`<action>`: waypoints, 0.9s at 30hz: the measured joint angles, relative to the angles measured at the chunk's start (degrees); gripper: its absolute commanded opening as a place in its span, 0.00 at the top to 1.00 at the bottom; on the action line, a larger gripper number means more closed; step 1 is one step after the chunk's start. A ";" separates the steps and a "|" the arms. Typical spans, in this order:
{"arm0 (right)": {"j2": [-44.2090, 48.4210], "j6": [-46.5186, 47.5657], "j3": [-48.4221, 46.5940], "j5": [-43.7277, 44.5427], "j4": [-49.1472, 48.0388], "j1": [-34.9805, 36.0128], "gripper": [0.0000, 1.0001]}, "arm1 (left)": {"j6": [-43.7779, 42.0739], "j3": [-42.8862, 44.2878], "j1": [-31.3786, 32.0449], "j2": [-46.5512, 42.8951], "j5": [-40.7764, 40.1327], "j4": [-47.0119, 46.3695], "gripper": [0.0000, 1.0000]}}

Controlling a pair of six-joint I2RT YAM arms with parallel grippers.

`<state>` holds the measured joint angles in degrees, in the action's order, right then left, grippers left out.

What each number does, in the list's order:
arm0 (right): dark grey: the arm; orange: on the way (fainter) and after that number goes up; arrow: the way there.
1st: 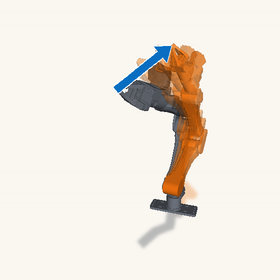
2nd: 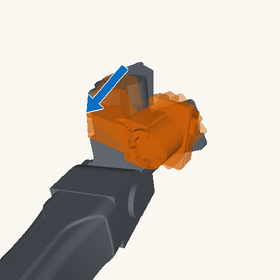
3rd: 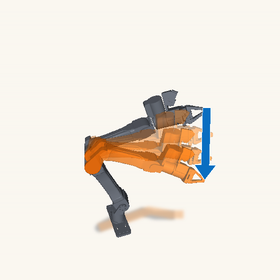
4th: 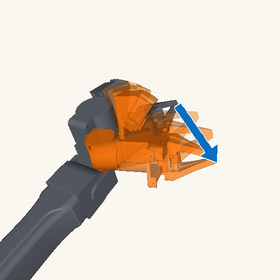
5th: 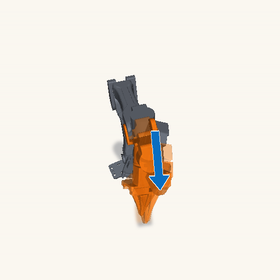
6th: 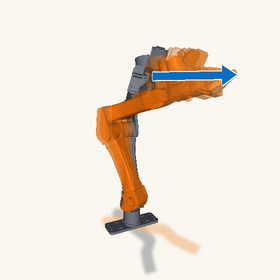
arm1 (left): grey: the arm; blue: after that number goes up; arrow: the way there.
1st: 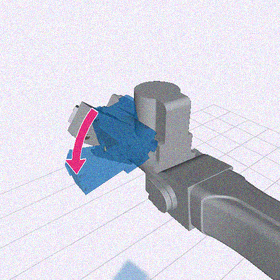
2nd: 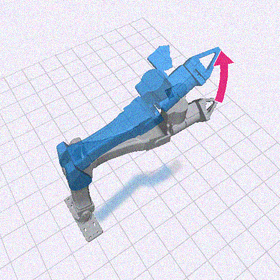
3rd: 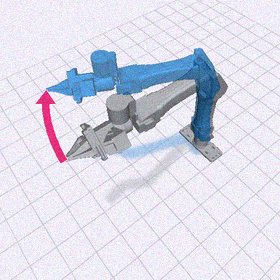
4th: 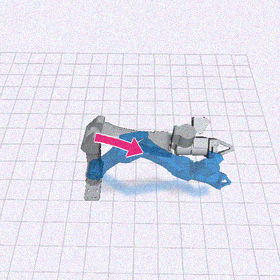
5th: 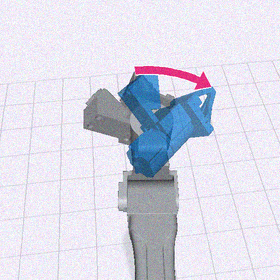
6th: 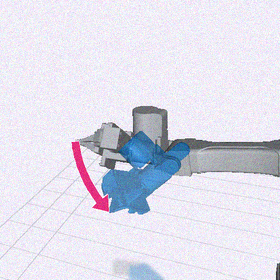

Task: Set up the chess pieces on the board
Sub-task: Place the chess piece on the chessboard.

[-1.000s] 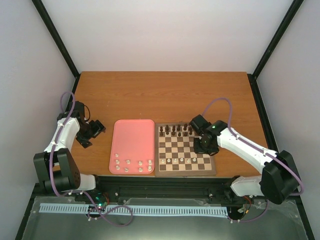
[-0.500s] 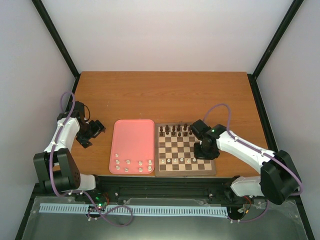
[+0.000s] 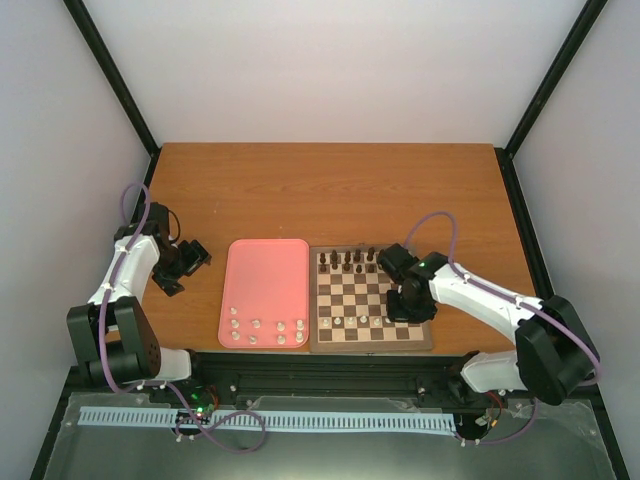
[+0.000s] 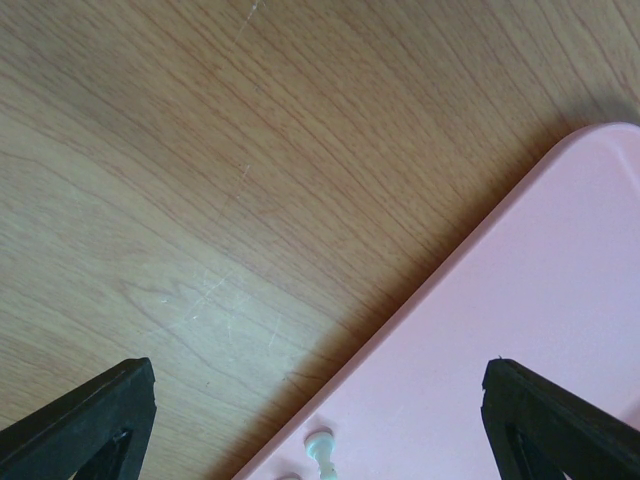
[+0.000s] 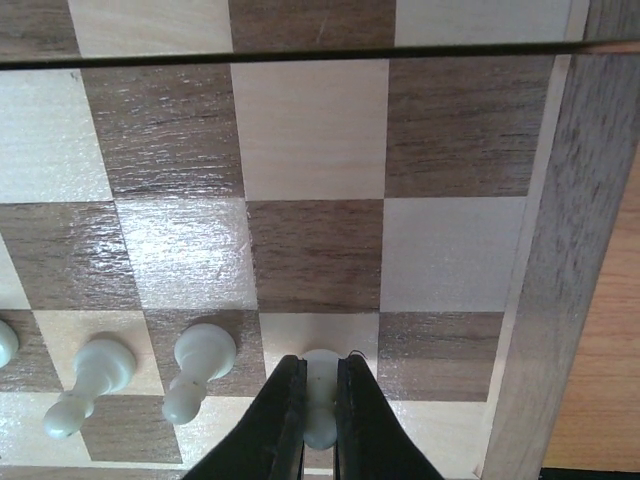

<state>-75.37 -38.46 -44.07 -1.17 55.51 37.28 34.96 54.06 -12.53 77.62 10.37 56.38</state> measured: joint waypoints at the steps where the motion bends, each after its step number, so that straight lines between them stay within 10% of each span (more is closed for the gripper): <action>1: -0.17 0.00 0.00 0.13 -0.09 0.00 0.97 | 0.00 0.00 0.00 0.00 0.02 0.00 0.00; 27: -2.82 -0.11 -2.21 3.61 0.26 0.00 0.68 | 0.00 0.00 0.00 0.02 0.02 0.00 0.00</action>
<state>-78.19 -38.57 -46.28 2.44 55.77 37.28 34.96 54.06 -12.53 77.65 10.39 56.38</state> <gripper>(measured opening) 0.301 0.998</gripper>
